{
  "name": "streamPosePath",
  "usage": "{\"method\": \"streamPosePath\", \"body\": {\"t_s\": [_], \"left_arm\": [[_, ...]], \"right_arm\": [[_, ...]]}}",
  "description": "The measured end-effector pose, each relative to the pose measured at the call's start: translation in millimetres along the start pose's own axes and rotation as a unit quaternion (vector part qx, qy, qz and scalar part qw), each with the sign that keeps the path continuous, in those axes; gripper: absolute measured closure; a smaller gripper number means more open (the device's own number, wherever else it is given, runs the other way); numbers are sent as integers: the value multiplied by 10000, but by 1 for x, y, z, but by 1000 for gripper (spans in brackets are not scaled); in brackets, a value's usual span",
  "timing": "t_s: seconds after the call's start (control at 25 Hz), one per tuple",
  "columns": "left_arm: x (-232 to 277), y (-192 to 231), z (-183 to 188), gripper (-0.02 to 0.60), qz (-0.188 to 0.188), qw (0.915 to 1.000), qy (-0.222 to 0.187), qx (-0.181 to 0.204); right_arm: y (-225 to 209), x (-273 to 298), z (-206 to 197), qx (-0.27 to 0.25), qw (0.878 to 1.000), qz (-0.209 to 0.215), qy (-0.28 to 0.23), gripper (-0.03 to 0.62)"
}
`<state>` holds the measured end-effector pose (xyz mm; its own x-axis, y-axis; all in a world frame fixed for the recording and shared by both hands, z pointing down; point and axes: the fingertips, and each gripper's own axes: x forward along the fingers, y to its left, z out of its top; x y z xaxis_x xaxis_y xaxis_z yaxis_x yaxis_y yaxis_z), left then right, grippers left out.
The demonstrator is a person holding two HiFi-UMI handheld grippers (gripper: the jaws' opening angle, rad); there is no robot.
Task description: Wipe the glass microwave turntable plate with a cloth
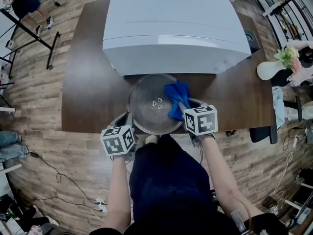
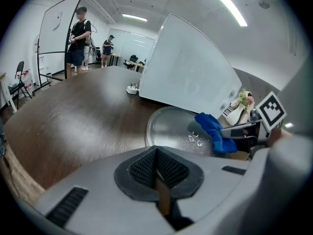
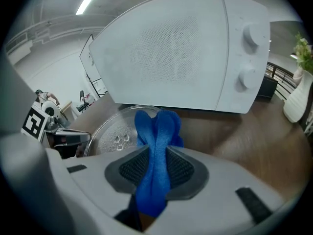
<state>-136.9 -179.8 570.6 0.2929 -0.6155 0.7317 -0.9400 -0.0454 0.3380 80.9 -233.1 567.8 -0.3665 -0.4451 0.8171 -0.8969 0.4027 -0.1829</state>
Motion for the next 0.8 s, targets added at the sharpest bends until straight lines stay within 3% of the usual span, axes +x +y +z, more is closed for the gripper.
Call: {"method": "streamPosePath", "body": {"t_s": [0.44, 0.8], "left_arm": [[0, 0, 0, 580, 30, 10000, -10, 33], [0, 0, 0, 579, 13, 10000, -6, 33]], "right_arm": [[-21, -19, 3, 359, 9988, -255, -217, 499], [58, -41, 17, 178, 9974, 419, -553, 499]]}}
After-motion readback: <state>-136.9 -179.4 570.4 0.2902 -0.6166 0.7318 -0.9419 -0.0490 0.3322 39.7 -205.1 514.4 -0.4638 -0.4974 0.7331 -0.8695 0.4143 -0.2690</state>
